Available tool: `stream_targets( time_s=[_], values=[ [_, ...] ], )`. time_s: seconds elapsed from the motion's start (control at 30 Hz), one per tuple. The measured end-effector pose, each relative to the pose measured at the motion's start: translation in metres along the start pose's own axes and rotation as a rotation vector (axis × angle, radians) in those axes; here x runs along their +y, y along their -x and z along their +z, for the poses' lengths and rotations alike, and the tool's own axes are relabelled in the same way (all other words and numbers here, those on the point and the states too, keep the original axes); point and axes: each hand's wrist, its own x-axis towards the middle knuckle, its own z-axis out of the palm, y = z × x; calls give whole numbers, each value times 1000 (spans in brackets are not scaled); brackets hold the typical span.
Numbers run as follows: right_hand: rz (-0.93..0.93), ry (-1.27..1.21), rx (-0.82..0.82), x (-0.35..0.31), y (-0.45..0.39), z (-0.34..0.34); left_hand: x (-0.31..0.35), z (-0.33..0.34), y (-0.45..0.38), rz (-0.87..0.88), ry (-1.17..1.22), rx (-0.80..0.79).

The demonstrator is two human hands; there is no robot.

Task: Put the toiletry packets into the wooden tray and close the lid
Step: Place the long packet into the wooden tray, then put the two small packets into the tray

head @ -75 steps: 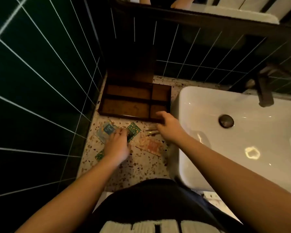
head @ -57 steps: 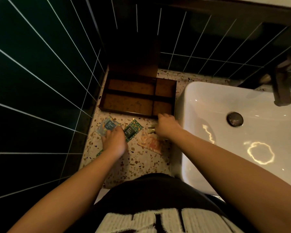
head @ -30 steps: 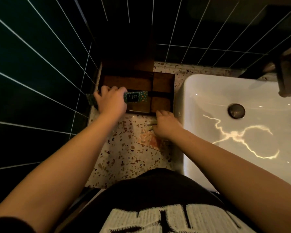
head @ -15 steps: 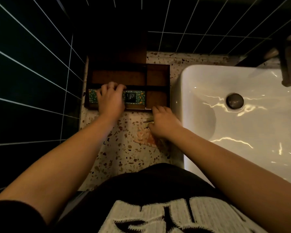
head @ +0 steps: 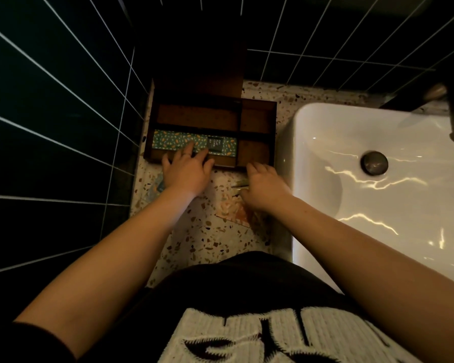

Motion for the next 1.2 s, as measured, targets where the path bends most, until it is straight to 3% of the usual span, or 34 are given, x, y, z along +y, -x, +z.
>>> stream_targets(
  time_s=[0.13,0.23,0.33,0.4,0.5,0.63,0.73,0.97,1.2],
  values=[
    [0,-4,-5,0,0,-1,-3,-4,5,27,67,21],
    [-28,-56,82,-3,5,-2,-9,-8,20,50,205,216],
    [-193,-46,279,-7,19,6,-19,-5,42,-9,341,363],
    [-292,-49,282,-12,27,15,-25,2,58,-77,395,403],
    [-336,-36,179,-21,32,32,-35,18,75,-180,401,367],
    [-307,154,29,-22,28,51,-51,34,80,-247,367,235],
    [-308,255,45,-17,28,61,-59,39,76,-275,375,133],
    [-288,322,128,-18,24,65,-62,29,71,-272,363,206],
    [-153,285,64,-18,17,61,-63,24,69,-338,431,134]
  ],
)
